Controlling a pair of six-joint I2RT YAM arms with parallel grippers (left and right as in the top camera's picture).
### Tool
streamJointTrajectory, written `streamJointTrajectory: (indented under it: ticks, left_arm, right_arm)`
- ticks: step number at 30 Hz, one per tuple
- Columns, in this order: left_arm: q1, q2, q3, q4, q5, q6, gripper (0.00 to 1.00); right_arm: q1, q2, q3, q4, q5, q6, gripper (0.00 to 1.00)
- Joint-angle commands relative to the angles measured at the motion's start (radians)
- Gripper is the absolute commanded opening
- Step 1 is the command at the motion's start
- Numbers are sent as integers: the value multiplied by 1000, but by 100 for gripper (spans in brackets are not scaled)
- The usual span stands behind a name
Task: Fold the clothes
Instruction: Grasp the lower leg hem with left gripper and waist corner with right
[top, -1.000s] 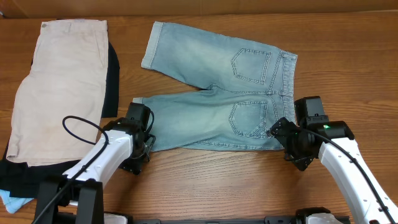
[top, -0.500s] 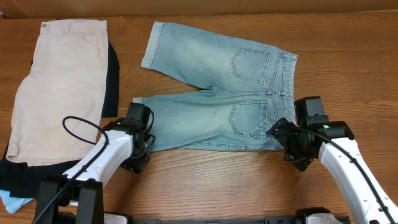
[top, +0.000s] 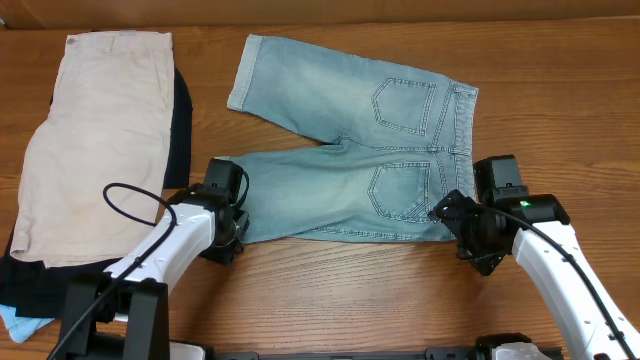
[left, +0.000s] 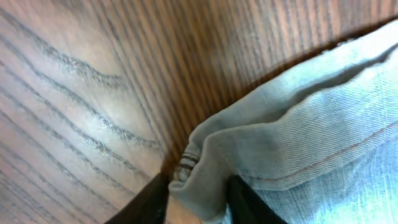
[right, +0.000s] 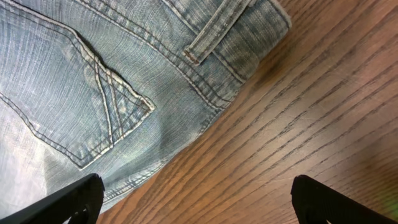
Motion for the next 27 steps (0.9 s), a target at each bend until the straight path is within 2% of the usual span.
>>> streamJointTrajectory:
  ticks: [1,18,27]
  left_arm:
    - [8,63,-62,-35,-37,-5,29]
    - [8,63,-62,-40,-60,-3,9]
    - [8,63,-62,-38,-71,22,6]
  right_arm:
    - [6,1,-5,1,-2,5,100]
    - [6,1,-5,-10,-13,4,100]
    - [6,1,-5,15,-8,4,100]
